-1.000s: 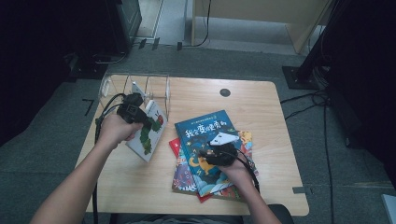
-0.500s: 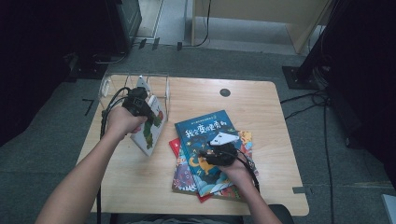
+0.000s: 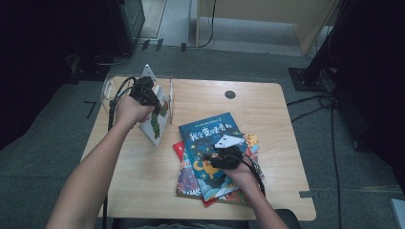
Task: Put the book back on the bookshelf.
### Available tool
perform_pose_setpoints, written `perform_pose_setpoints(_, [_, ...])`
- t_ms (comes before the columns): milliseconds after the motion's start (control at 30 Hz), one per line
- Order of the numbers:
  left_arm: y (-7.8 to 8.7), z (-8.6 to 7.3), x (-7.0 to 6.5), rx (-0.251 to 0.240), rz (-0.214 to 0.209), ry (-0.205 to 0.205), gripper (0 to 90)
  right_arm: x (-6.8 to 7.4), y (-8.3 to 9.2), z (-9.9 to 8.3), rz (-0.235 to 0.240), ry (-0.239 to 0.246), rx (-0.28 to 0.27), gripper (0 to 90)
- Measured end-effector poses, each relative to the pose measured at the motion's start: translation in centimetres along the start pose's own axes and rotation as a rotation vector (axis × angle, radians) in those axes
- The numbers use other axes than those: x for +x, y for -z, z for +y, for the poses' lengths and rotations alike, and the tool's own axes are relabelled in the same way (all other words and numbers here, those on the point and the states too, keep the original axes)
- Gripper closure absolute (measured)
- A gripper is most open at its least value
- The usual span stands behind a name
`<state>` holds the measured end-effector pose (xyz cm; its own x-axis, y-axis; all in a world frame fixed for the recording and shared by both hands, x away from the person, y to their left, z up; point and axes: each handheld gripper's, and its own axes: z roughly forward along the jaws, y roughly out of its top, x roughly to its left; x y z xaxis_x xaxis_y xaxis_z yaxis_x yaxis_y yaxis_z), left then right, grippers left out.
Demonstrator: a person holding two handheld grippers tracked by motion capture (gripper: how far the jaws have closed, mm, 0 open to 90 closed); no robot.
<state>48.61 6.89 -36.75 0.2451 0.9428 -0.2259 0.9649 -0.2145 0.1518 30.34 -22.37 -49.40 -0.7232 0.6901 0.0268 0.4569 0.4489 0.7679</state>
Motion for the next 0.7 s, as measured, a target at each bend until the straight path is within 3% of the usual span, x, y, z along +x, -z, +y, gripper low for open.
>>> perform_pose_setpoints(367, [-1.1, 3.0, 0.3, -0.026, 0.020, -0.017, 77.1, 0.0, 0.0, 0.0, 0.001, 0.000, -0.002, 48.0])
perform_pose_setpoints(700, [-2.4, 4.4, 0.4, -0.023, 0.034, -0.028, 75.8, 0.0, 0.1, -0.1, -0.006, -0.006, -0.001, 48.2])
